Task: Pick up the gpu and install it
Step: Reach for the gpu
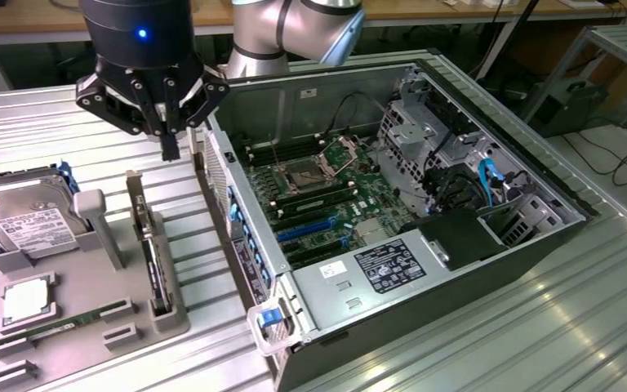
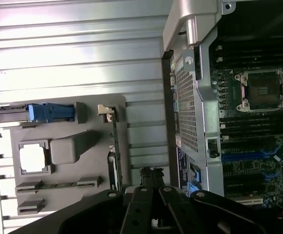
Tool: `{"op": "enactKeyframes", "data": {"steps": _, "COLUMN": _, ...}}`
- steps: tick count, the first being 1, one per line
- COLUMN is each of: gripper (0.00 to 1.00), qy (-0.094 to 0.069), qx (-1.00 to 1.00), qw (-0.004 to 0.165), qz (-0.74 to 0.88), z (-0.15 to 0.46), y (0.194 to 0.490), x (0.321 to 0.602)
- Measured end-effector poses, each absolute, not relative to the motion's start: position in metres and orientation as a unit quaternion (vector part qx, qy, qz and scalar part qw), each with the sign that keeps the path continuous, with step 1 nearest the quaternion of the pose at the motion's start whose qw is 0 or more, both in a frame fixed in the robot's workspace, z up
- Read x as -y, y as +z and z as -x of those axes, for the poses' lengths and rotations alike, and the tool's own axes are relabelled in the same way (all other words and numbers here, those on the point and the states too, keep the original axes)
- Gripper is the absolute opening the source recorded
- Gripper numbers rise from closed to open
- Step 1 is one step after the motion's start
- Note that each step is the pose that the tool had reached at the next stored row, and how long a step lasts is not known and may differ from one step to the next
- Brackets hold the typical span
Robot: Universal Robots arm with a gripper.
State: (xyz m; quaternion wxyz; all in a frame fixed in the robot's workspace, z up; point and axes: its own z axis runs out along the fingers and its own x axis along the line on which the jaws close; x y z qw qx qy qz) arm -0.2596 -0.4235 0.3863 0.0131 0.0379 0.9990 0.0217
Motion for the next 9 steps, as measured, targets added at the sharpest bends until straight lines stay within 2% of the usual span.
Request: {"op": "enactKeyframes", "data": {"steps": 9, "gripper": 0.11, "qy": 0.022, "qx": -0.999, "qw": 0.013, "qz": -0.038, "z": 0.274, "y": 0.386, "x": 0.429}}
